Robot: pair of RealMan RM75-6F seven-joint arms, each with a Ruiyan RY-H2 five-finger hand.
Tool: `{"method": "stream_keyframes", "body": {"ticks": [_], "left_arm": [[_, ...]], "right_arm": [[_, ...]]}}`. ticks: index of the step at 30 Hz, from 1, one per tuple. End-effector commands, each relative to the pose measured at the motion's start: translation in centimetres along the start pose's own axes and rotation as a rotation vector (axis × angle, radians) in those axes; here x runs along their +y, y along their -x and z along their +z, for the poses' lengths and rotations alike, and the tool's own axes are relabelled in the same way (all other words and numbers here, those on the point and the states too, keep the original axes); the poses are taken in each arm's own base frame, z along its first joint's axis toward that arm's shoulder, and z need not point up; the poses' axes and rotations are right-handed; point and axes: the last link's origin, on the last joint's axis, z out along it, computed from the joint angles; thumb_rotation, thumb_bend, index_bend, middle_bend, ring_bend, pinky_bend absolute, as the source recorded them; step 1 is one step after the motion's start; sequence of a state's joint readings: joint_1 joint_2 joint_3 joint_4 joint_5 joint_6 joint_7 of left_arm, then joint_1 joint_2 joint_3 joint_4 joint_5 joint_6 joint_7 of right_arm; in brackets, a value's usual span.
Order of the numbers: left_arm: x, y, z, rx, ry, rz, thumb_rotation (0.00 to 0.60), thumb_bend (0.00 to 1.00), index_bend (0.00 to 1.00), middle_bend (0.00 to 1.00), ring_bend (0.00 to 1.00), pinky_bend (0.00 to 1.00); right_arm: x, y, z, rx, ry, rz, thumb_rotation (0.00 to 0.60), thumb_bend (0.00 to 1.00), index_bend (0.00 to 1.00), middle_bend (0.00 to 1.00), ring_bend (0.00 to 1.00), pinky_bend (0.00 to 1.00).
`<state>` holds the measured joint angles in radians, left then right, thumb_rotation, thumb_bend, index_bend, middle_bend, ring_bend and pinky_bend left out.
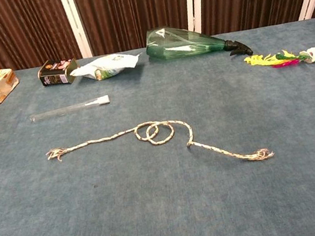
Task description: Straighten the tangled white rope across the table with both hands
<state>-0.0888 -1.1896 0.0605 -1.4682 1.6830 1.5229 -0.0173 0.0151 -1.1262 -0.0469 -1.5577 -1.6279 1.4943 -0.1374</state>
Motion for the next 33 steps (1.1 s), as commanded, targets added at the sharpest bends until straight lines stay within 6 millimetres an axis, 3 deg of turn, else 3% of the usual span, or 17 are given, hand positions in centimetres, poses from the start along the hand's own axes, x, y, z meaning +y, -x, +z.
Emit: {"method": "stream_keyframes", "body": {"ticks": [1,7,13,16,18,20,26,33], "left_arm": [[0.2,0.3,0.2,-0.008,0.009,0.001,0.600,0.41,0.00,0.00,0.00,0.05],[1.7,1.6,1.6,-0.045,0.079,-0.021,0.600,0.41,0.00,0.00,0.00,0.05],[5.0,4.1,5.3,-0.132,0.229,-0.051,0.600,0.43,0.00,0.00,0.00,0.05],[5.4,4.4,5.8,-0.141,0.239,-0.047,0.600,0.43,0.00,0.00,0.00,0.05],[8.0,6.0,8.5,-0.166,0.283,-0.044,0.600,0.43,0.00,0.00,0.00,0.05],[9.5,6.7,10.2,-0.148,0.274,-0.053,0.600,0.43,0.01,0.00,0.00,0.05],[12.3,8.3,13.3,-0.086,0.268,-0.063,0.600,0.43,0.18,0.00,0.00,0.05],[13.5,10.3,16.3,-0.089,0.203,-0.047,0.600,0.43,0.33,0.00,0.00,0.06]], "right_arm": [[0.0,0.1,0.0,-0.006,-0.003,-0.005,0.600,0.16,0.00,0.00,0.00,0.00],[-0.5,0.3,0.0,-0.002,-0.016,-0.009,0.600,0.16,0.00,0.00,0.00,0.00],[-0.5,0.5,0.3,-0.002,-0.014,-0.009,0.600,0.16,0.00,0.00,0.00,0.00],[-0.5,0.5,0.3,-0.003,-0.014,-0.010,0.600,0.16,0.00,0.00,0.00,0.00],[-0.6,0.8,0.4,-0.017,-0.019,-0.018,0.600,0.16,0.00,0.00,0.00,0.00],[-0.6,1.0,0.6,-0.022,-0.015,-0.023,0.600,0.16,0.00,0.00,0.00,0.00],[-0.5,1.3,1.0,-0.036,0.002,-0.034,0.600,0.16,0.00,0.00,0.00,0.00],[-0.3,1.6,1.4,-0.048,0.017,-0.040,0.600,0.16,0.00,0.00,0.00,0.00]]}}
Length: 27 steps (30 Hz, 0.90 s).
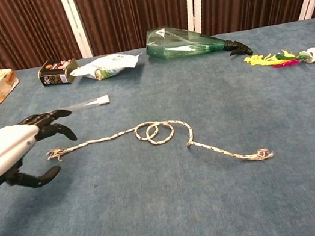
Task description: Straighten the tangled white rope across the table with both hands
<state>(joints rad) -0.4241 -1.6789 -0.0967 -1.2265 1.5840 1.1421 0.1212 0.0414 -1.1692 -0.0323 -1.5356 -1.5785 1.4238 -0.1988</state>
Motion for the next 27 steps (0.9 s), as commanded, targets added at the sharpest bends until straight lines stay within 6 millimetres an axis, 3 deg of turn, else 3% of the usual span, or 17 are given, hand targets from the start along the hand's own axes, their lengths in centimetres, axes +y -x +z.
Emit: {"method": "stream_keyframes", "body": {"ticks": [1,9,27], "left_arm": [[0.3,0.5,1.9,-0.001,-0.035,-0.004,0.600,0.43,0.33,0.00,0.00,0.06],[-0.4,1.6,4.1,0.002,-0.106,0.048,0.600,0.43,0.39,0.03,0.00,0.06],[-1.9,2.5,5.0,-0.013,-0.161,0.097,0.600,0.43,0.48,0.07,0.00,0.07]], "right_arm": [[0.1,0.0,0.1,-0.002,0.005,-0.001,0.600,0.16,0.00,0.00,0.00,0.00],[0.3,0.1,0.4,-0.009,0.014,-0.001,0.600,0.16,0.00,0.00,0.00,0.00],[0.2,0.2,0.4,-0.013,0.017,-0.005,0.600,0.16,0.00,0.00,0.00,0.00]]}}
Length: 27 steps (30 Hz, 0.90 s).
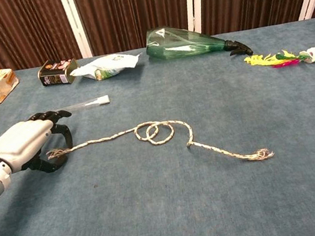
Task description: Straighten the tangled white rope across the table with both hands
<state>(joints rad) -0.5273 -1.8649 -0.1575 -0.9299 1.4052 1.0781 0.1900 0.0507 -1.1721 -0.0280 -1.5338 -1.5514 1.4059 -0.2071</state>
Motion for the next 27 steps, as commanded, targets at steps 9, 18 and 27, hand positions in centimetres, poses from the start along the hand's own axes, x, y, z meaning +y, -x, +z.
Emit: {"method": "stream_keyframes", "body": {"ticks": [9,18,27], "left_arm": [[-0.19,0.03,0.34,0.007,-0.010,0.007,0.600,0.43,0.49,0.07,0.00,0.07],[-0.53,0.23,0.46,0.001,-0.019,0.018,0.600,0.43,0.51,0.08,0.00,0.07],[-0.67,0.28,0.53,-0.005,-0.021,0.033,0.600,0.45,0.56,0.10,0.00,0.07]], "right_arm": [[-0.01,0.08,0.01,-0.007,0.000,-0.003,0.600,0.16,0.00,0.00,0.00,0.00],[-0.02,0.07,-0.01,-0.007,0.001,-0.004,0.600,0.16,0.00,0.00,0.00,0.00],[0.01,0.06,-0.03,-0.006,0.002,-0.005,0.600,0.16,0.00,0.00,0.00,0.00]]}}
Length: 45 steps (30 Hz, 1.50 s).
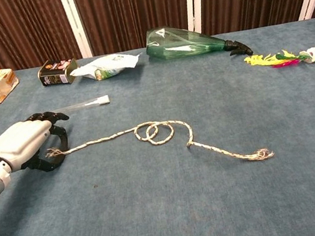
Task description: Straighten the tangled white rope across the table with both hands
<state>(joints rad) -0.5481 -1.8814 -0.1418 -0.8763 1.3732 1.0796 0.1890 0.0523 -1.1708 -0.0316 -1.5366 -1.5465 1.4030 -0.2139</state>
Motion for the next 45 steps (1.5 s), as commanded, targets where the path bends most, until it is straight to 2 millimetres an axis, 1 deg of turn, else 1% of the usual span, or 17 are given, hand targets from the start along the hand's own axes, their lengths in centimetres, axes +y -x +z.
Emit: {"method": "stream_keyframes", "body": {"ticks": [1,8,13,14,16,18,21,25,29,33,36,41,45], "left_arm": [[-0.1,0.1,0.0,-0.004,-0.002,0.007,0.600,0.46,0.56,0.10,0.00,0.07],[-0.4,-0.4,0.0,0.015,-0.004,0.014,0.600,0.49,0.59,0.11,0.00,0.08],[-1.0,-1.0,-0.4,0.035,0.002,0.015,0.600,0.48,0.60,0.11,0.00,0.08],[-1.2,-1.1,-0.6,0.037,0.004,0.016,0.600,0.48,0.60,0.11,0.00,0.08],[-1.4,-1.3,-0.8,0.039,0.006,0.014,0.600,0.48,0.60,0.11,0.00,0.08],[-1.6,-1.4,-1.1,0.041,0.007,0.009,0.600,0.48,0.61,0.11,0.00,0.08],[-2.0,-1.7,-1.4,0.046,0.005,0.001,0.600,0.48,0.61,0.11,0.00,0.08],[-2.7,-1.9,-1.9,0.044,-0.004,-0.006,0.600,0.48,0.61,0.11,0.00,0.08],[-3.3,-2.2,-2.1,0.042,-0.012,-0.017,0.600,0.48,0.61,0.11,0.00,0.08],[-3.6,-2.4,-2.2,0.043,-0.016,-0.024,0.600,0.48,0.61,0.11,0.00,0.08],[-3.8,-2.7,-2.3,0.049,-0.015,-0.025,0.600,0.48,0.61,0.11,0.00,0.08],[-4.1,-2.9,-2.3,0.050,-0.022,-0.027,0.600,0.48,0.61,0.11,0.00,0.08],[-4.2,-3.0,-2.3,0.050,-0.023,-0.023,0.600,0.48,0.61,0.11,0.00,0.08]], "right_arm": [[0.0,0.0,0.0,0.001,0.000,0.000,0.600,0.16,0.00,0.00,0.00,0.00],[-0.2,0.2,0.2,0.003,-0.015,-0.004,0.600,0.16,0.00,0.00,0.00,0.00],[-1.3,1.0,1.3,0.003,-0.067,0.017,0.600,0.16,0.00,0.00,0.00,0.00],[-1.7,1.3,1.8,0.003,-0.087,0.022,0.600,0.16,0.02,0.00,0.00,0.00],[-2.4,1.8,2.5,-0.010,-0.123,0.013,0.600,0.16,0.11,0.00,0.00,0.00],[-3.6,2.1,3.3,-0.015,-0.161,0.015,0.600,0.17,0.22,0.00,0.00,0.00],[-5.5,2.3,4.2,0.001,-0.220,0.003,0.600,0.21,0.37,0.00,0.00,0.00],[-8.4,2.2,5.2,0.043,-0.283,-0.011,0.600,0.26,0.50,0.00,0.00,0.00],[-11.2,2.5,6.8,0.027,-0.316,0.008,0.600,0.31,0.55,0.00,0.00,0.00],[-13.6,2.9,8.4,-0.003,-0.330,0.020,0.600,0.37,0.57,0.00,0.00,0.00],[-15.2,3.3,9.5,-0.017,-0.337,0.016,0.600,0.39,0.58,0.00,0.00,0.00],[-17.5,4.2,10.5,-0.049,-0.353,0.016,0.600,0.41,0.60,0.00,0.00,0.00],[-18.6,4.7,10.8,-0.065,-0.365,0.014,0.600,0.41,0.60,0.00,0.00,0.00]]}}
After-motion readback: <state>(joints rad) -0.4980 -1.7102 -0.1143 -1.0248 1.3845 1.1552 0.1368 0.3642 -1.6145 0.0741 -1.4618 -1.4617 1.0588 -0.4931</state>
